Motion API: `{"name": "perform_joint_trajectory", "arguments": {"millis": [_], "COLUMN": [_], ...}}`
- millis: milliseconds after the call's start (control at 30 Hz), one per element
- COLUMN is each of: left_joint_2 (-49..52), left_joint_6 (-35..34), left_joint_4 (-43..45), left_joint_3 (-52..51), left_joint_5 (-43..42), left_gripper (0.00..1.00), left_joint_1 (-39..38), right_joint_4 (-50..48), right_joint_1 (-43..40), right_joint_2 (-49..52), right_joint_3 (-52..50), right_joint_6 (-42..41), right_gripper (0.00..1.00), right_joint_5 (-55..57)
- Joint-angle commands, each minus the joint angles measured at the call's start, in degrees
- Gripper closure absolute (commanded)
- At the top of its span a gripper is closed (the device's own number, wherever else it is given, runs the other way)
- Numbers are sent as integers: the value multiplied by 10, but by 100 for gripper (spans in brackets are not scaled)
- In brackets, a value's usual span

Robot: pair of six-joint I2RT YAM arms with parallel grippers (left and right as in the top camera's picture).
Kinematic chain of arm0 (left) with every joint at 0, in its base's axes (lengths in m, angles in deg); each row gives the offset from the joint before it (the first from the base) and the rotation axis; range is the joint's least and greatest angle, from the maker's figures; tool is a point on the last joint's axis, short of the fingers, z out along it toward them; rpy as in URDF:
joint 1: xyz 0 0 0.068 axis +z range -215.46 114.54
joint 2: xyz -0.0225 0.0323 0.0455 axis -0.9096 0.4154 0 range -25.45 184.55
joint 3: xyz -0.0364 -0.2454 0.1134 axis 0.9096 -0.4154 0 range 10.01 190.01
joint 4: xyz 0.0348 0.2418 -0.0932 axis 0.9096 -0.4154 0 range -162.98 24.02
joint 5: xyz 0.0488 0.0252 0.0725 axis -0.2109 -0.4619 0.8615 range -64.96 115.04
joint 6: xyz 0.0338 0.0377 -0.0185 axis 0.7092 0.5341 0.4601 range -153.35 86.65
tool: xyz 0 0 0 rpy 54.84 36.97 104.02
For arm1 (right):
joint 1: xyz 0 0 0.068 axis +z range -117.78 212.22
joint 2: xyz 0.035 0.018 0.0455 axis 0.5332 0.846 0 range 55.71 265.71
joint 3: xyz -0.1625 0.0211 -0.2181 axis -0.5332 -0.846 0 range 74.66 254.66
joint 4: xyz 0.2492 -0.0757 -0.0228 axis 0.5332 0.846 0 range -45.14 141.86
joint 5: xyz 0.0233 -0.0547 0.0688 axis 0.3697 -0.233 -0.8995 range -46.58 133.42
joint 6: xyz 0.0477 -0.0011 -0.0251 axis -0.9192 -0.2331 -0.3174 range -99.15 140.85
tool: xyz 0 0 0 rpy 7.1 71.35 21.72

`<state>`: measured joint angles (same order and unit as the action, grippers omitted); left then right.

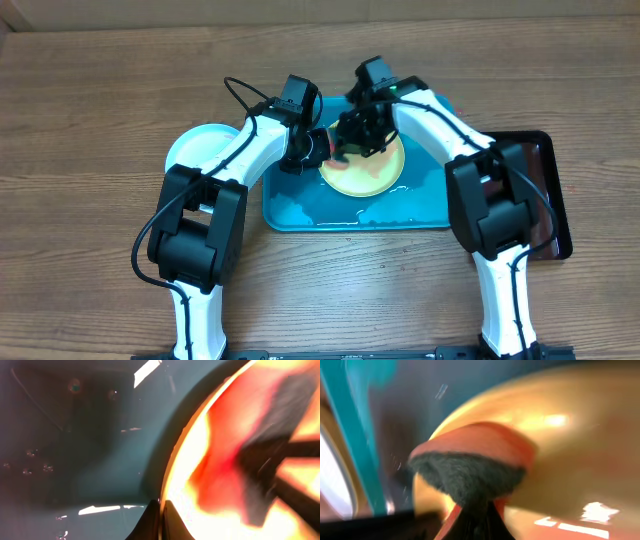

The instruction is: Clean dirty plates on tray and stack at the side

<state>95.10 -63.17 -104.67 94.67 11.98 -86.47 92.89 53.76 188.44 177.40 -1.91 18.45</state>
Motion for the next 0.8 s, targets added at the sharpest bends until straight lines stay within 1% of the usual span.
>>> {"name": "perform_joint_trajectory", "arguments": {"millis": [0, 133, 300, 433, 500, 767], "left_joint_2": [5, 5, 5, 5, 5, 5], "left_joint_6": [5, 5, 5, 5, 5, 10], "left_joint_4": [-3, -3, -4, -2, -1, 1], "left_joint_3": [2, 2, 2, 2, 2, 4], "left_joint_5": [-1, -1, -1, -1, -1, -1], "left_gripper": [96, 96, 96, 96, 96, 96], "left_joint_1": [-6, -6, -6, -6, -6, -6], "right_joint_4": [-10, 28, 133, 214, 239, 266], "right_joint_1": [-28, -42, -67, -76, -77, -78], "right_joint_2": [9, 9, 7, -4, -15, -91], "right_joint_3": [5, 5, 26, 63, 80, 103], "right_joint_6": [-33, -58, -57, -35, -23, 7], "right_gripper": [96, 96, 96, 96, 96, 96], "right_joint_5": [116, 175, 173, 177, 179, 177]}}
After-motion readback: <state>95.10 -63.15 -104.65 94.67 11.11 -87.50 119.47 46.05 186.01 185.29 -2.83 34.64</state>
